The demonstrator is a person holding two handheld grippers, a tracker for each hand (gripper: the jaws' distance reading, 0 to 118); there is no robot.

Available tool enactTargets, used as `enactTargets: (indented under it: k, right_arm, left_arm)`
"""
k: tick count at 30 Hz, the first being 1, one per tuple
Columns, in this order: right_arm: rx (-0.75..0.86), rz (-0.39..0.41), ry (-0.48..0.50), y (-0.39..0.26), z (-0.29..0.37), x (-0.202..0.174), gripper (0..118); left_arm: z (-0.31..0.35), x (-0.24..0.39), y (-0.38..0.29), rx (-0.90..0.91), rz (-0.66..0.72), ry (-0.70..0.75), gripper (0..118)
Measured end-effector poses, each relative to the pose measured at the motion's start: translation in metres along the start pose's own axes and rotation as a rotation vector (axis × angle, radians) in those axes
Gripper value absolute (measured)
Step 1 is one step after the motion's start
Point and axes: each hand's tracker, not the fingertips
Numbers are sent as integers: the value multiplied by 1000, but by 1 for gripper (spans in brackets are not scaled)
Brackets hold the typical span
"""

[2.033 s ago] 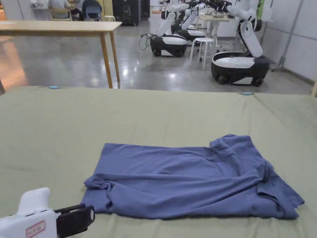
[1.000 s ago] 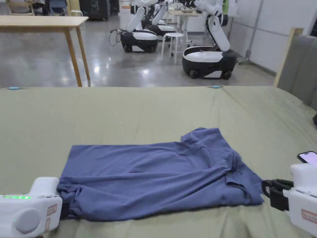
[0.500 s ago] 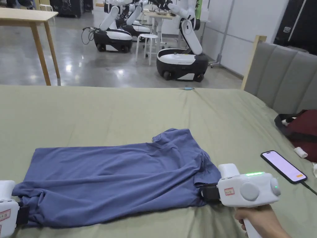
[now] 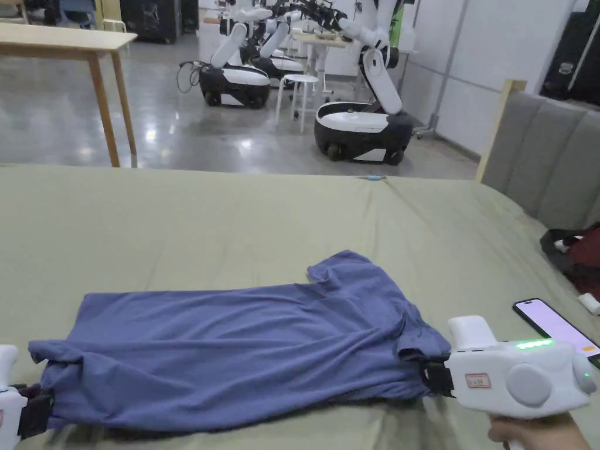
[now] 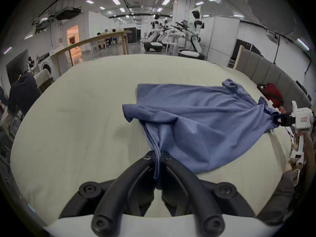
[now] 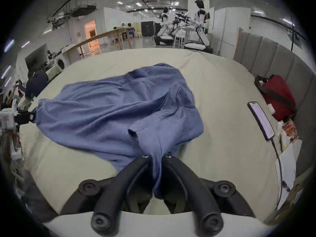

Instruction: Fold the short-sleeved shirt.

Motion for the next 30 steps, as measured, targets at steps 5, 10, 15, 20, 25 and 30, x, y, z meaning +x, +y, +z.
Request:
enactTargets:
  k: [5,10,15,20,25,30]
  right_arm:
    - [-58,106,-43,-38,52,-18,7]
    - [-117,77,6,-90,74,-25,7]
    - [-118,65,-11,-104,58,-26,8]
    - [-74,28,7,-105,60,-13,82]
    - [172,-54,-36,-111,136,-6,116]
    - [490,-82,-1,-128,211,-31,117]
  left_arm:
    - [52,-2,-37,-2,20,-8,3]
    - [71,-4,-88,-76,52,0,3]
    - [51,-1,-109,-102,38,9,3]
    - [43,-16,-112,-67,83,-9,23]
    - [86,-23,-113,77,84,11,116]
    - [134,-18,-121,222,56,60,116]
